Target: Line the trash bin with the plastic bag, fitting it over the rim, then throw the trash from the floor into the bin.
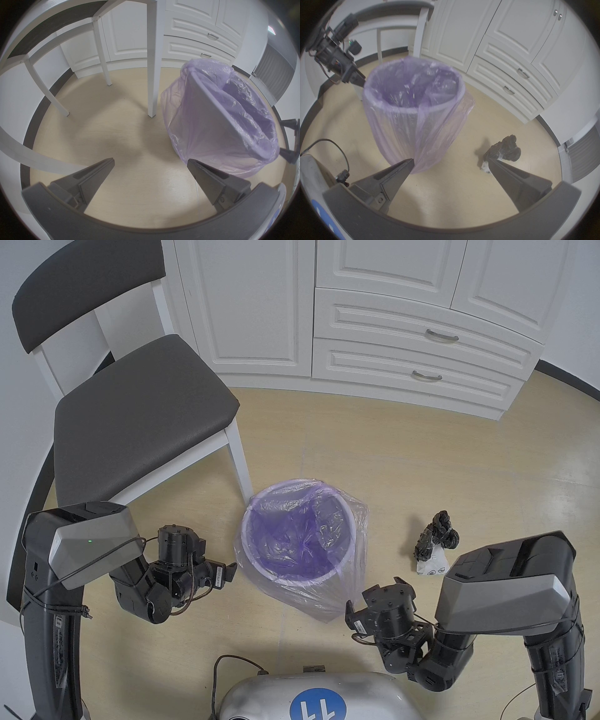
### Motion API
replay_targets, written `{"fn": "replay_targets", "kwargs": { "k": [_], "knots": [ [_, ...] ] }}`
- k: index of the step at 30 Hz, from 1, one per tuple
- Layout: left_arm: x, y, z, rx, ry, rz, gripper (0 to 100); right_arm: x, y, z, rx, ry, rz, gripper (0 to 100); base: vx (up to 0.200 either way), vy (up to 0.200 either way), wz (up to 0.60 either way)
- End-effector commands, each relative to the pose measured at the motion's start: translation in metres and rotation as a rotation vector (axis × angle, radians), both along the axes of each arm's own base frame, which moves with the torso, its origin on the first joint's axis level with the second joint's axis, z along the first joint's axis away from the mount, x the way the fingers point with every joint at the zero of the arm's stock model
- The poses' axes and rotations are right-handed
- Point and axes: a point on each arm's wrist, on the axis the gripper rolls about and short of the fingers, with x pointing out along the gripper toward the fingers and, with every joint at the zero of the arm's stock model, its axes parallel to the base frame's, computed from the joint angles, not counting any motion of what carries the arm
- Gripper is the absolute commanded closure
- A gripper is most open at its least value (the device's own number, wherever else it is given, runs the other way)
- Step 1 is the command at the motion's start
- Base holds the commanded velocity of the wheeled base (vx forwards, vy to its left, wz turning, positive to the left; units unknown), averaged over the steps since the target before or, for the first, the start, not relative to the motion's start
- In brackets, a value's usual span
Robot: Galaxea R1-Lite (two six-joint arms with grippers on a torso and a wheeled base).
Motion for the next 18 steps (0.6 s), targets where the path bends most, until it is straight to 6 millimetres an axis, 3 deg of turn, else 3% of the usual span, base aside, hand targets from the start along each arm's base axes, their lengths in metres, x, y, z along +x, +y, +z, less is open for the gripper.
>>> {"fn": "replay_targets", "kwargs": {
  "k": [1,4,9,12,18],
  "knots": [
    [0.000,0.004,0.011,-0.005,-0.023,0.010,0,-0.015,-0.022,0.036,0.024,-0.073,0.041,0,0.000,0.000,0.00],
    [0.000,0.005,0.017,-0.009,-0.037,0.012,0,-0.013,-0.026,0.052,0.053,-0.103,0.040,0,0.000,0.000,0.00],
    [0.000,0.006,0.020,-0.005,-0.045,0.010,0,-0.007,-0.033,0.059,0.069,-0.124,0.016,0,0.000,0.000,0.00],
    [0.002,0.008,0.023,-0.011,-0.066,0.018,0,0.016,-0.042,0.065,0.097,-0.166,-0.039,0,0.000,0.000,0.00],
    [0.005,0.009,0.023,-0.014,-0.082,0.024,0,0.071,-0.071,0.051,0.107,-0.204,-0.181,0,0.000,0.000,0.00]
  ]
}}
